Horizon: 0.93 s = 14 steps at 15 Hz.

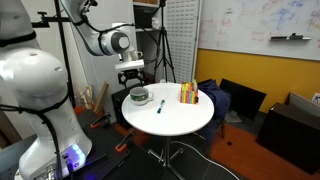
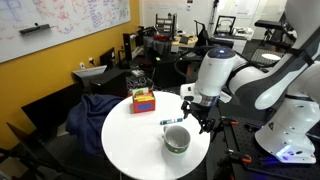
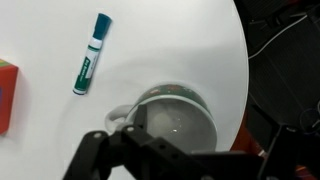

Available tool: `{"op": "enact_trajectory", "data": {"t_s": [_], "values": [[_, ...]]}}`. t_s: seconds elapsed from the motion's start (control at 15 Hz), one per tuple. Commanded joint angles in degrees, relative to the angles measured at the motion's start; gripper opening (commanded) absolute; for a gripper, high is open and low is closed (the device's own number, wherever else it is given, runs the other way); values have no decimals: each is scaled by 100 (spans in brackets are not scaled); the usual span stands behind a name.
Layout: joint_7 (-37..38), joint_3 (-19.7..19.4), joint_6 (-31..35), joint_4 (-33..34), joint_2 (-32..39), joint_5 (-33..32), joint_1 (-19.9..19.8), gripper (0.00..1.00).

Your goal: Move the mug cup to the right

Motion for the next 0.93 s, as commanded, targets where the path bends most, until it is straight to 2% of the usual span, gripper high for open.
{"op": "enact_trajectory", "data": {"t_s": [0.0, 0.13, 0.27, 0.4, 0.67, 0.87], "values": [[571, -190, 105, -244, -392, -142, 59, 100], [736, -254, 37, -45, -304, -136, 39, 100], [894, -315, 61, -204, -483, -138, 19, 100], [974, -366, -19, -66, -434, -160, 4, 100], [976, -428, -4, -115, -591, -328, -33, 100], [820, -478, -15, -38, -388, -157, 72, 100]]}}
